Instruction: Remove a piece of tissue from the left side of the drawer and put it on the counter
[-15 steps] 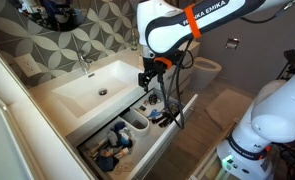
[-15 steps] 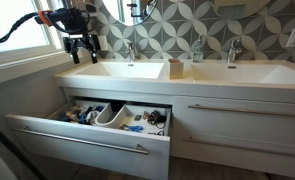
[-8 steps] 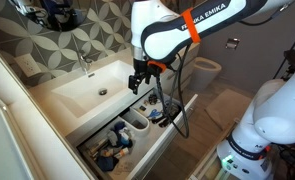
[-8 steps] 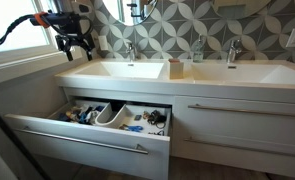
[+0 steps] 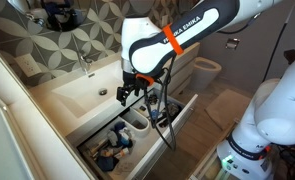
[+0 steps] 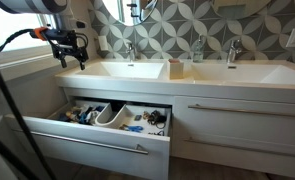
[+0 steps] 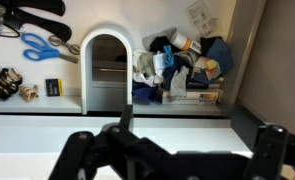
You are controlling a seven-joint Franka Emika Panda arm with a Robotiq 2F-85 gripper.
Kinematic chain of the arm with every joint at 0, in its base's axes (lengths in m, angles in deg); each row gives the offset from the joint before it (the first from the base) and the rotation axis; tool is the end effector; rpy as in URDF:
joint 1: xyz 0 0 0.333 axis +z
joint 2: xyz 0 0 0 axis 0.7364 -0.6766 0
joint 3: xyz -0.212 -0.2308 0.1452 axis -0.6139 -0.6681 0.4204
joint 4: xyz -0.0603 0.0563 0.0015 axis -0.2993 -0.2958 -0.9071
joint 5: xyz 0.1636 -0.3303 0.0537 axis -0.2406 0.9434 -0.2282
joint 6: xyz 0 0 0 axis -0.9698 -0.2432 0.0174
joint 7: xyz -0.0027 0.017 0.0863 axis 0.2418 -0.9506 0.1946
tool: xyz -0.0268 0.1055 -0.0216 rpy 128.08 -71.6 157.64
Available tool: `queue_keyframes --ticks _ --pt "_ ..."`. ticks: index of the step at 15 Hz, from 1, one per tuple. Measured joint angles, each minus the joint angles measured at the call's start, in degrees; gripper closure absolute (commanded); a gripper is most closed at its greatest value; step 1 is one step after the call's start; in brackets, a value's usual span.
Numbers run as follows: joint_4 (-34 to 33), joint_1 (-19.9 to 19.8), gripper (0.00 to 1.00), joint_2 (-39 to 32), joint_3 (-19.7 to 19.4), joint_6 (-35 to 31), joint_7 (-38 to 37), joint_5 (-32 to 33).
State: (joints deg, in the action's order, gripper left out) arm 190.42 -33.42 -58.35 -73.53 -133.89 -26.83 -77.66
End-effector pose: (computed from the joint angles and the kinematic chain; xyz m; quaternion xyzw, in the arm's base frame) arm 0.4136 0.2366 0.4198 -0.9914 -0.1112 -0.0427 0.0533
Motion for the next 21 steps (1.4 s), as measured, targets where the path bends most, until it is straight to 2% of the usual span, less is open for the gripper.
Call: queue_keyframes --ticks 11,16,21 --pt "0.1 0.0 0.0 -1.2 0.2 0.0 0.1 0.0" --pt "0.3 0.9 0.0 -9.0 1.4 -2.7 0.1 1.1" --pt "0.2 2.0 0.0 -17.8 0.9 -8.9 -1.1 8.6"
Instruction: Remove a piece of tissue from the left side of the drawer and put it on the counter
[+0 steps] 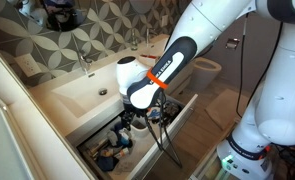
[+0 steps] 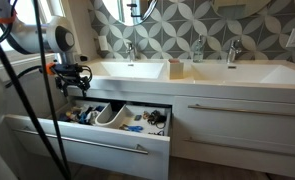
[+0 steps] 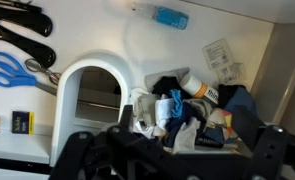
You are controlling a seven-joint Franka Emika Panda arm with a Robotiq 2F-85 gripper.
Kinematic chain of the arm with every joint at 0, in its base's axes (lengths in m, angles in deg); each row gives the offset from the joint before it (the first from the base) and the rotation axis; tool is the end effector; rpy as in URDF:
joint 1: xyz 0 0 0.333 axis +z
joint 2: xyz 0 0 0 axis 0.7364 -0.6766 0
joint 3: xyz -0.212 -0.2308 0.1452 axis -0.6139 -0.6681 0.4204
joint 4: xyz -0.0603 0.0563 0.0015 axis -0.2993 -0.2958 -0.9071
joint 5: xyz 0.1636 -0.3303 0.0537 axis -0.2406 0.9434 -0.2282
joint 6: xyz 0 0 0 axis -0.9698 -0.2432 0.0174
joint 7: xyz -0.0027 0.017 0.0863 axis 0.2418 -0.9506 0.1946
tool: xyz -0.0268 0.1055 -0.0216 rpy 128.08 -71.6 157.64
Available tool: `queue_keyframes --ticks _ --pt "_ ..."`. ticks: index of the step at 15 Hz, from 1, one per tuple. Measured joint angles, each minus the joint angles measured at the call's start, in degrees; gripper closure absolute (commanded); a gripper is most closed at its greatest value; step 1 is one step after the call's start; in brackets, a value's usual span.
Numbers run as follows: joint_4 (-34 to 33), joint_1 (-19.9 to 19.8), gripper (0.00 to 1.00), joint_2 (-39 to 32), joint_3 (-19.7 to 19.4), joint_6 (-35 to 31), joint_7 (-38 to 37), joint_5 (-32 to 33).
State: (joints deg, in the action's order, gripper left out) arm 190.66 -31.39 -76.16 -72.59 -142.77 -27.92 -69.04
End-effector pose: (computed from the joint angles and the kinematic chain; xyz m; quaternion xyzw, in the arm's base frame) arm 0.4208 0.2659 0.2859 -0.9838 -0.1769 0.0237 0.0155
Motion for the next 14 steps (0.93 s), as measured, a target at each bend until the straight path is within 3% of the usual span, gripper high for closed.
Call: queue_keyframes --ticks 4,8,14 --pt "-0.4 1.4 0.0 -5.6 -1.9 -5.1 -0.9 5.0" --pt "-1.7 4.3 0.0 -10.4 -6.6 -10.7 -3.5 11.1" --pt "-2.4 4.9 0.0 -12.2 -7.7 -12.9 -3.4 11.7"
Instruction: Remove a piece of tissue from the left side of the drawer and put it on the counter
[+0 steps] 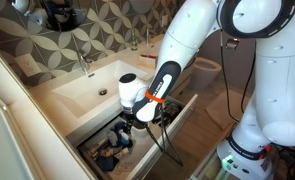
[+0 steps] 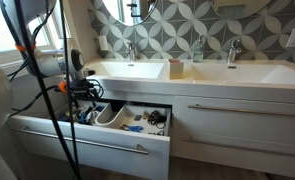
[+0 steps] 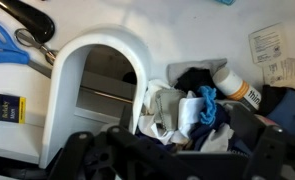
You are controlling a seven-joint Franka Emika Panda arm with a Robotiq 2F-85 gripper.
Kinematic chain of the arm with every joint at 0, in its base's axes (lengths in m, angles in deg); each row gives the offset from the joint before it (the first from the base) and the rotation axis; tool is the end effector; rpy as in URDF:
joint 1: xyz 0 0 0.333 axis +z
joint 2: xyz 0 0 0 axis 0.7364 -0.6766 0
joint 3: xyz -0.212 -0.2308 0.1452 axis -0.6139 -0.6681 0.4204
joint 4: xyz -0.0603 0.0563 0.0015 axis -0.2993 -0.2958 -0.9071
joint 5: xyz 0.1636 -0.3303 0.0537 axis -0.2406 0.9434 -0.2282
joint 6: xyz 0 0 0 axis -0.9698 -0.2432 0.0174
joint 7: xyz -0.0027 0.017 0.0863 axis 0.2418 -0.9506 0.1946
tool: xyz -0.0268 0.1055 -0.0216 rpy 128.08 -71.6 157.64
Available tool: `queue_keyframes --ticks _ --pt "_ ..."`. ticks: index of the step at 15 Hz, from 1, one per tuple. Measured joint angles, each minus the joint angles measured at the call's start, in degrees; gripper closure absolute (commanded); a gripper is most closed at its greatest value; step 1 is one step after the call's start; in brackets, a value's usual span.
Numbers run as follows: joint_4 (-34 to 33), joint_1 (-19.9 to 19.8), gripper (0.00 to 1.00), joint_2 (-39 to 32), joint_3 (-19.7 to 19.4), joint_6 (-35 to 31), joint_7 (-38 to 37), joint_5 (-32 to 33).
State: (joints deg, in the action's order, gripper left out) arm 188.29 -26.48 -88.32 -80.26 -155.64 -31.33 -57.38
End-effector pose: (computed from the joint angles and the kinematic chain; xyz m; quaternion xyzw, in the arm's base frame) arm 0.4479 0.2644 0.2094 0.9770 0.2125 0.0157 0.0073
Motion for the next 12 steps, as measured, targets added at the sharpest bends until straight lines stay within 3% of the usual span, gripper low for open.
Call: queue_keyframes --ticks 5,8,9,11,12 --pt "0.0 -0.1 0.0 -0.4 -0.2 -0.6 0.9 0.0" --pt "-0.2 -0.3 0.02 -2.3 -1.3 -5.0 3.1 0.0" --pt "-0.4 -0.4 0.13 -3.2 -1.5 -7.1 3.9 0.0" --pt "-0.5 -0.6 0.21 -4.9 -1.8 -11.7 5.4 -0.1" --pt "-0.5 -1.1 0.32 -5.8 -1.5 -13.7 6.4 -0.5"
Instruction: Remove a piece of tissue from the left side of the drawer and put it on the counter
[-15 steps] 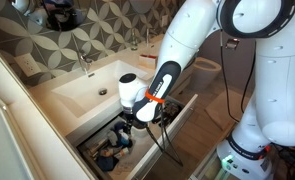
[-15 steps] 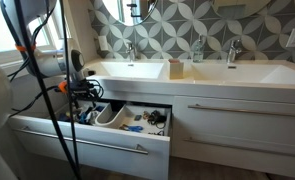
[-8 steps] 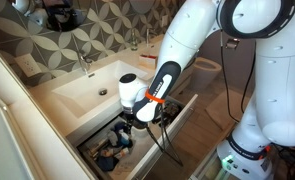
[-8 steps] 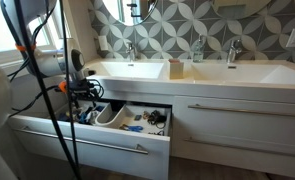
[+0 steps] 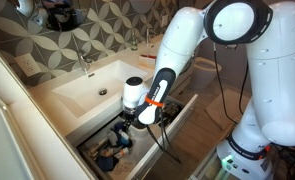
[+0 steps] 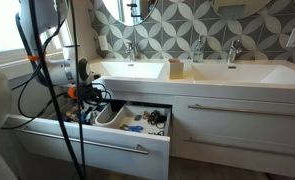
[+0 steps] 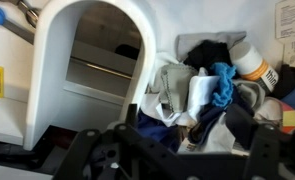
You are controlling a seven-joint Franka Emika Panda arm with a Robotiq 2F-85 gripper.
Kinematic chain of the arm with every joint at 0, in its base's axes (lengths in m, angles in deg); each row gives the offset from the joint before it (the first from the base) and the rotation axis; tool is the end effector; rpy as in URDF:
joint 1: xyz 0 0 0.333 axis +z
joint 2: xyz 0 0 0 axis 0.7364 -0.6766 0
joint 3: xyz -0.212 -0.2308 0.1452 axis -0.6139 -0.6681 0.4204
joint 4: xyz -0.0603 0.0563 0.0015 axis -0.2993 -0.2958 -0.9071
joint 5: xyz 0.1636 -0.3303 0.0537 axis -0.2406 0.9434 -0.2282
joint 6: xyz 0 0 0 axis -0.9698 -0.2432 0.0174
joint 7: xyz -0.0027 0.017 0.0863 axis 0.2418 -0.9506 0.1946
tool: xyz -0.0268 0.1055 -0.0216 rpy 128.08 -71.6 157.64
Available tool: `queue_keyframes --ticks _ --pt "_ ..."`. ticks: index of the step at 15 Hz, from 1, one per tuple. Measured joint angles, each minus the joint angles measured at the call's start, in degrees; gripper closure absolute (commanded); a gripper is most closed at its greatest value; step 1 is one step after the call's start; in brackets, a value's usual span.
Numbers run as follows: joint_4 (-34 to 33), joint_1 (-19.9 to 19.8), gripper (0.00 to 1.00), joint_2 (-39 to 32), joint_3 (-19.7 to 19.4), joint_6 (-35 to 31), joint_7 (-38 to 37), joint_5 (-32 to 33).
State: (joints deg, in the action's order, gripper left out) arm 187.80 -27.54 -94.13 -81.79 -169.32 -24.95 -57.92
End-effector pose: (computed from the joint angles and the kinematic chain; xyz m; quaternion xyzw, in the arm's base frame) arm 0.4687 0.2552 0.1816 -0.9668 -0.2414 -0.0782 0.0308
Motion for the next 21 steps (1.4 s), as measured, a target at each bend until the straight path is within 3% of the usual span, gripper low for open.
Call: queue_keyframes --ticks 2,3,5,8,12,13,19,21 --pt "-0.2 -2.0 0.46 -1.7 1.9 -2.7 2.4 -1.7" --pt "-0.5 -3.5 0.46 -2.6 3.5 -3.3 3.9 -2.6" --pt "-1.2 -6.9 0.58 -4.3 7.0 -3.7 6.6 -4.2" --pt "-2.5 -10.2 0.63 -6.4 10.2 -3.7 9.3 -5.2" --pt "-4.2 -12.9 0.8 -8.7 12.5 -3.7 11.4 -6.0" --pt "-4.6 -13.7 0.79 -9.3 13.2 -3.7 11.9 -6.2" --pt "-6.2 -17.1 0.92 -12.0 16.3 -3.7 13.7 -6.3" --pt "-6.5 -17.7 0.88 -12.6 16.7 -3.7 14.1 -6.3"
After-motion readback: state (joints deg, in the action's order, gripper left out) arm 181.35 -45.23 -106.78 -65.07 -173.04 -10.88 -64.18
